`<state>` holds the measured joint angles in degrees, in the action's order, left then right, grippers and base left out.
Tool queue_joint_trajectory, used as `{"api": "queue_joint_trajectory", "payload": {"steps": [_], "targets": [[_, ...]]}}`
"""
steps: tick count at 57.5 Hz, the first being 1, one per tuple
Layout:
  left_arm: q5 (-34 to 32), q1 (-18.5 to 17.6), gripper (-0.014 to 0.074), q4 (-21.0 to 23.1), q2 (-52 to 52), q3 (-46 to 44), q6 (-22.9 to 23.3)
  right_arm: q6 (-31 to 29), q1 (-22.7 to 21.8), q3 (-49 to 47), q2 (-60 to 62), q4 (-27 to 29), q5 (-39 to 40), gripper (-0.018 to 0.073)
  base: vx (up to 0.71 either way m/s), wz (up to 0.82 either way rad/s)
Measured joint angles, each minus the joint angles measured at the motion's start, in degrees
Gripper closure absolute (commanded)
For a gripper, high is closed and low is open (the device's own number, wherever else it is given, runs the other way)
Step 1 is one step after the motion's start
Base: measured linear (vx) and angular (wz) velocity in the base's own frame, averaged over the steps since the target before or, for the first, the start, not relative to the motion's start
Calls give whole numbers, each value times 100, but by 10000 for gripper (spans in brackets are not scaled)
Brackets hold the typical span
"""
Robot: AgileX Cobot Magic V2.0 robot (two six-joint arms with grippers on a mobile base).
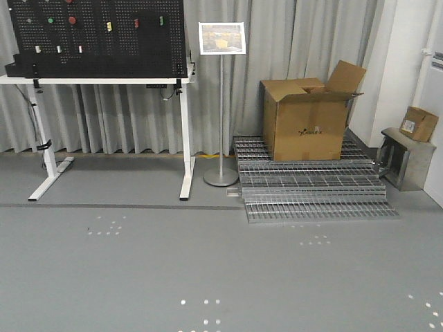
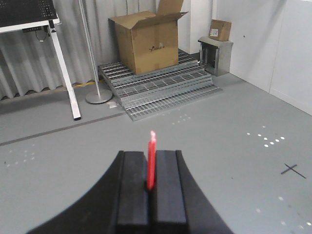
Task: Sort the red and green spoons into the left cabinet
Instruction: 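Drive the base to the open white cabinet with the blue tray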
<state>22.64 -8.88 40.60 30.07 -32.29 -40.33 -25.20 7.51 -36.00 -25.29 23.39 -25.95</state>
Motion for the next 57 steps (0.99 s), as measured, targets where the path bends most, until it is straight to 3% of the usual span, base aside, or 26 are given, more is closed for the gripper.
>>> {"api": "queue_joint_trajectory", "payload": {"steps": [57], "targets": [[0,0,597,0,0,0,0,0,0,0,0,0,0,562,60,-15]]}}
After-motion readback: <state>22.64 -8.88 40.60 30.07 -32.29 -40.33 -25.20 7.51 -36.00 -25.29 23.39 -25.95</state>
